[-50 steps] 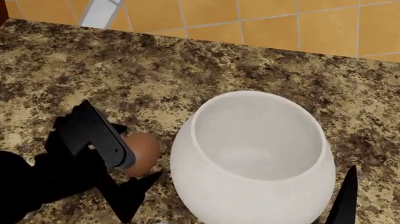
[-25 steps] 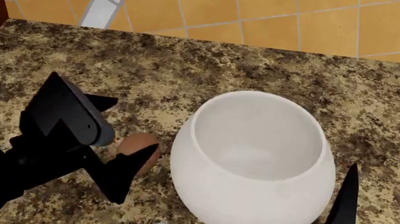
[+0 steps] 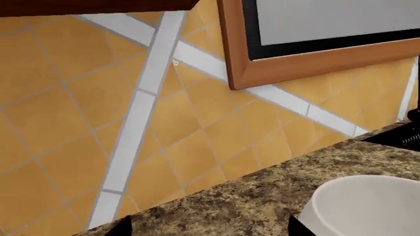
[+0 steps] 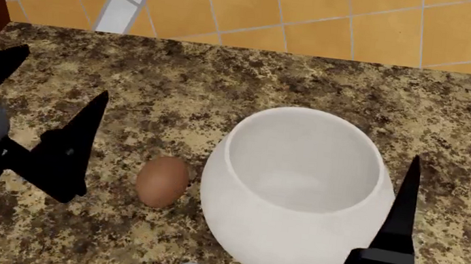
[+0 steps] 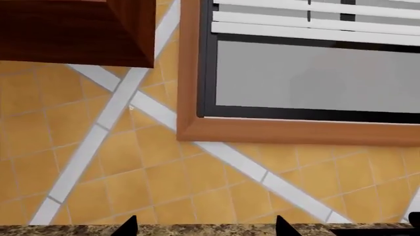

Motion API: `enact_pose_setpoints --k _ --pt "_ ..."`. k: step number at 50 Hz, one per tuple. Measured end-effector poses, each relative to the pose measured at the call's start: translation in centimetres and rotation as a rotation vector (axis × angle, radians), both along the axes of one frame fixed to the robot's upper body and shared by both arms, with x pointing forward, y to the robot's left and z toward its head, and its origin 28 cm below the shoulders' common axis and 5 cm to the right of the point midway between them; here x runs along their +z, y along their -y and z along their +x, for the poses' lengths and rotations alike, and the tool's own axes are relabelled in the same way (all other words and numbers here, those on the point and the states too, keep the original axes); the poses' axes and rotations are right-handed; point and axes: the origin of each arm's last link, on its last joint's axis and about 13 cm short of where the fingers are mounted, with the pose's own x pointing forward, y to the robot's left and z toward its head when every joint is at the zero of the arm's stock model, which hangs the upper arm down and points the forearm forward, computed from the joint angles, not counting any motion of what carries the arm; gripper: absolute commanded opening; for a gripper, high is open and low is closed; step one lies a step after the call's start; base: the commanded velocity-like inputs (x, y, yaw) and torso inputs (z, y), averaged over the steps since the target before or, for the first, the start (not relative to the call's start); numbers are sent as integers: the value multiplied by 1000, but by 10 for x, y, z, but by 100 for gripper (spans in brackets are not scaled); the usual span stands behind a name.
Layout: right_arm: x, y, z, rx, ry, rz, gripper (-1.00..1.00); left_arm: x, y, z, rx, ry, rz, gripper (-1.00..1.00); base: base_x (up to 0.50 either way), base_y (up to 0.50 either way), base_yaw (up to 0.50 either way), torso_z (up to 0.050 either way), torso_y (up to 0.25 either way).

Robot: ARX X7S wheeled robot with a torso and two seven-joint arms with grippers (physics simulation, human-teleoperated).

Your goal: Place the eggs and milk next to the bowl.

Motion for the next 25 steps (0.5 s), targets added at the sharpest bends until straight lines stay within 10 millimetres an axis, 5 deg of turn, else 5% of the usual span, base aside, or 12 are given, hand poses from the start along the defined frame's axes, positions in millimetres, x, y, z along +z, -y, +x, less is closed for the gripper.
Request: enact_pose_setpoints --k 17,25 --pt "-2 0 20 -15 14 -50 100 1 -2 -37 189 130 -97 100 0 0 0 0 0" --pt "-4 -1 23 -22 12 -66 100 1 -1 -46 230 159 -104 100 -452 17 0 0 0"
